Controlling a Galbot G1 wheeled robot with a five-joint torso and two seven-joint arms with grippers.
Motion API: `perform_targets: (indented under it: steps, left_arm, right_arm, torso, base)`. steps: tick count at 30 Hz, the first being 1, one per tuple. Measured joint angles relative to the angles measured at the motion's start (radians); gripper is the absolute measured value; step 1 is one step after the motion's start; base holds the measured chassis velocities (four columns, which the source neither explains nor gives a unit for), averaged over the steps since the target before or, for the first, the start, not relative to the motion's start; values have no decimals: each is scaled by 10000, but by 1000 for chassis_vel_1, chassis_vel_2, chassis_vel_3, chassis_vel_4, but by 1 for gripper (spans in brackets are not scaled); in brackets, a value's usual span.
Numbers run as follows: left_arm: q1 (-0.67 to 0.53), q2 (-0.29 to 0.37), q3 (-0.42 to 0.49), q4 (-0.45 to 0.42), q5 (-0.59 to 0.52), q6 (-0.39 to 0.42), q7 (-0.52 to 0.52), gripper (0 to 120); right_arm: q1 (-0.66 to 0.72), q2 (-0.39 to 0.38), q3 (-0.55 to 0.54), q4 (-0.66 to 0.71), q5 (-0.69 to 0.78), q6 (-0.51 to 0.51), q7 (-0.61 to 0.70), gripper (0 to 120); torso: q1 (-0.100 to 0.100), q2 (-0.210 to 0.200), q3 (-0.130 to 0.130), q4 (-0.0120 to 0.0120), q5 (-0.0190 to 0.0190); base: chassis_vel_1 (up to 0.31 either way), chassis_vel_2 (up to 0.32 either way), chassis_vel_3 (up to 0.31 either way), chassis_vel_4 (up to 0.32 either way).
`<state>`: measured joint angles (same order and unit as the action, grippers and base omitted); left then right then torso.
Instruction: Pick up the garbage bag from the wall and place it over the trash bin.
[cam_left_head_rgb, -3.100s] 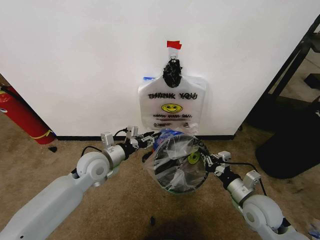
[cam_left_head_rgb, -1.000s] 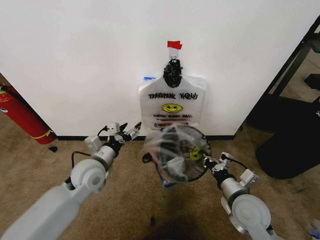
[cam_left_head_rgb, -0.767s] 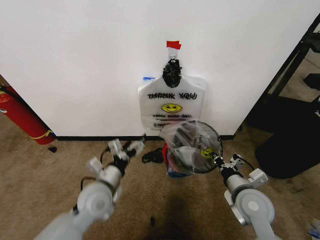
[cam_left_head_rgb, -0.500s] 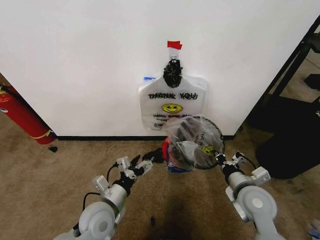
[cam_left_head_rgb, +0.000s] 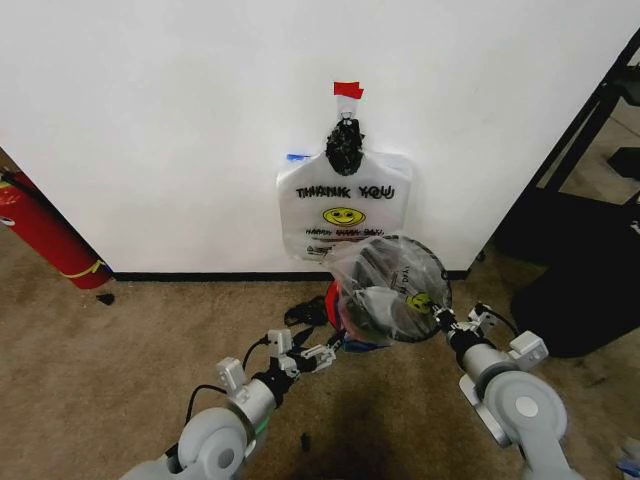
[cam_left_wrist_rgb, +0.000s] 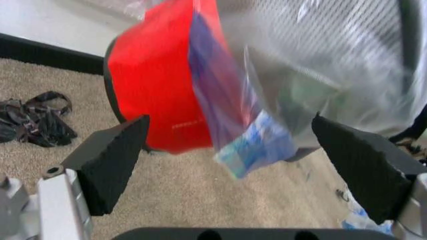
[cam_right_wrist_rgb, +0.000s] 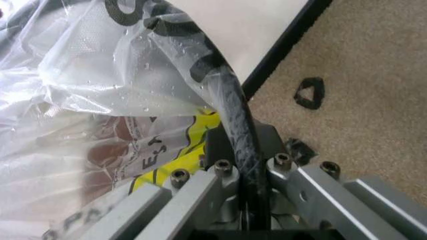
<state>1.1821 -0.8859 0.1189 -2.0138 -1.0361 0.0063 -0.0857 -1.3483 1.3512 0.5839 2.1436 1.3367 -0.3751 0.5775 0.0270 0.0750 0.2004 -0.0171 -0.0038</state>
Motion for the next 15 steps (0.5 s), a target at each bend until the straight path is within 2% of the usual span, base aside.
perform_targets:
  steps: [2, 6, 12, 13, 15]
  left_arm:
    - [-16, -27, 81, 37, 81, 16, 9, 95]
    - [0, -120, 149, 97, 310, -7, 67, 88]
    - [57, -381, 276, 103, 401, -49, 103, 61]
    - [57, -381, 276, 103, 401, -49, 103, 61]
    - [-35, -471, 325, 176, 432, -28, 38, 52]
  right_arm:
    - [48, 22, -8, 2, -11, -6, 0, 0]
    - [114, 108, -17, -41, -176, -5, -58, 0]
    - [142, 307, -90, -75, -367, -50, -135, 0]
    - [142, 307, -90, -75, -367, -50, -135, 0]
    - [113, 331, -99, -63, -391, -53, -166, 0]
  torso:
    - [0, 0, 0, 0, 0]
    - [0, 0, 0, -1, -1]
    - [0, 0, 0, 0, 0]
    - [0, 0, 0, 0, 0]
    - [0, 0, 0, -1, -1]
  base:
    - [0, 0, 0, 0]
    - [0, 0, 0, 0]
    - [0, 0, 0, 0]
    - [0, 0, 0, 0]
    - [0, 0, 0, 0]
